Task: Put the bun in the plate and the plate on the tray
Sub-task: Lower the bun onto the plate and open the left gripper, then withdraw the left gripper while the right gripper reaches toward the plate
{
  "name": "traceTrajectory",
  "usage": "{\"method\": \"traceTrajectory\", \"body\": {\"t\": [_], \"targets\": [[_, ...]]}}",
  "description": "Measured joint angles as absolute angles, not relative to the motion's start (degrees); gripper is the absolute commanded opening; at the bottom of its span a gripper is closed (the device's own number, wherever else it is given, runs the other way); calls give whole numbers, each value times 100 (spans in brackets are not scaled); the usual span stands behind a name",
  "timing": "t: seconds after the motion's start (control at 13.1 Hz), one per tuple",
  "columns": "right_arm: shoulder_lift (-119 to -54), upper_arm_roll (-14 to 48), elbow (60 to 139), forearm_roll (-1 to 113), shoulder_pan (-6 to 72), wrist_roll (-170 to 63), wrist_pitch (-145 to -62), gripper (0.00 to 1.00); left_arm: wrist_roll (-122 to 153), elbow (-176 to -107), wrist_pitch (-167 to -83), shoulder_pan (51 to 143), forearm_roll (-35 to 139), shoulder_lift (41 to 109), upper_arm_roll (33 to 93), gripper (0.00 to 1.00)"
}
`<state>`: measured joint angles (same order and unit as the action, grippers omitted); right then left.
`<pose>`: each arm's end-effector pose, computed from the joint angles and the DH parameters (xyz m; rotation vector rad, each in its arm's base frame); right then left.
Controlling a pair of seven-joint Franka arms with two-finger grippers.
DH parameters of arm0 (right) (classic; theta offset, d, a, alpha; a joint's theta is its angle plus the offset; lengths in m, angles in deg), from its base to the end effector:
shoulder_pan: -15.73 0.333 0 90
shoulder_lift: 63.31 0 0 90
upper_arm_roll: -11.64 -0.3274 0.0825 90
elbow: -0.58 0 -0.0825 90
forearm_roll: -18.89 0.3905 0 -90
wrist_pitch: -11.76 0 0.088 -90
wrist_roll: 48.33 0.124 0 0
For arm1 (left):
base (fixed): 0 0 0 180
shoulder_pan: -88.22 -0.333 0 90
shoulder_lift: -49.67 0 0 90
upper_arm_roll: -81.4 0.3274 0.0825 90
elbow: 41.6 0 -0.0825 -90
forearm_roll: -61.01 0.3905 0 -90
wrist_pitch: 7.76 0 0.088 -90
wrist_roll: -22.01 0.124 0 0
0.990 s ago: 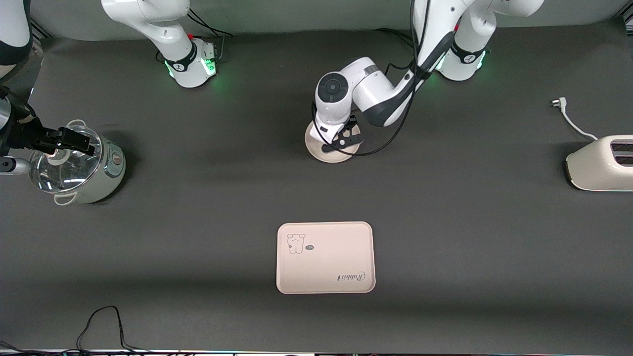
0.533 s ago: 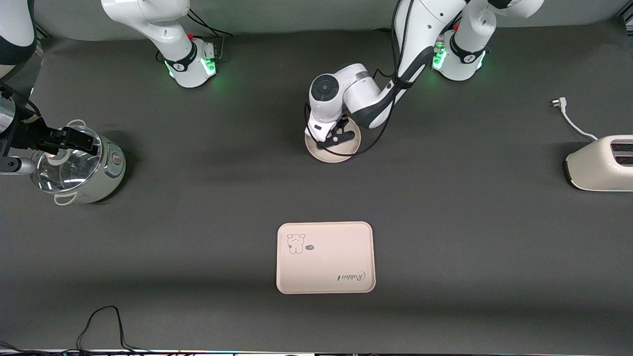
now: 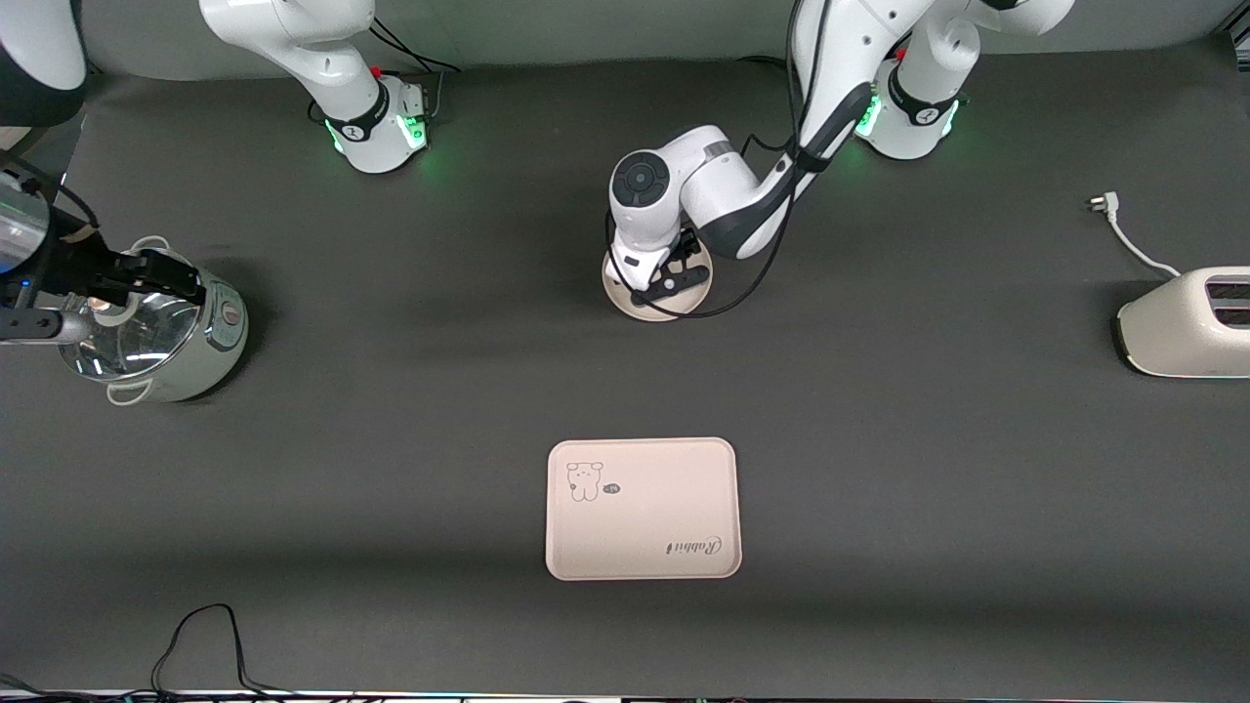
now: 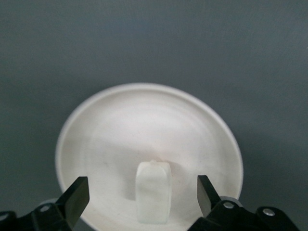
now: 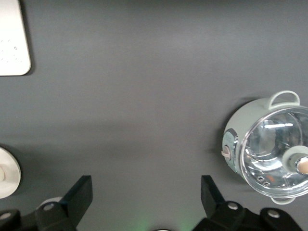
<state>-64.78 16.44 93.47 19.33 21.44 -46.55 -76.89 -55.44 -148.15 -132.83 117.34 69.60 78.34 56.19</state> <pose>0.5616 0.0104 0.5787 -3.1344 0.0242 0.1563 0.3856 -0.5011 0.2505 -3.0146 -0.5234 0.2054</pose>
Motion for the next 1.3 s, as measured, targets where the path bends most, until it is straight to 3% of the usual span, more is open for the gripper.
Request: {"method": "traceTrajectory", "body": {"t": [0.3, 0.53, 0.84, 1.14, 1.3], "targets": [[-6426, 1647, 9480, 1952, 2593, -4394, -7694, 100, -5007, -14269, -12175, 11099, 6974, 6986, 5635, 100], [-6411, 1633, 9547, 1998, 3520, -3335, -7809, 100, -3966, -13991, -11477, 10369, 6973, 6583, 5652, 100], [-6426, 1608, 9724, 2320, 5029, -1802, -8141, 100, -2540, -13273, -10472, 9426, 6970, 6493, 5671, 100], [-6604, 1604, 10050, 2497, 6487, -597, -9115, 100, -1125, -12727, -9919, 8439, 6968, 6487, 5706, 100], [-6670, 1599, 10150, 2577, 7032, -339, -9316, 100, -479, -12559, -9684, 8394, 6967, 6456, 6069, 100]]}}
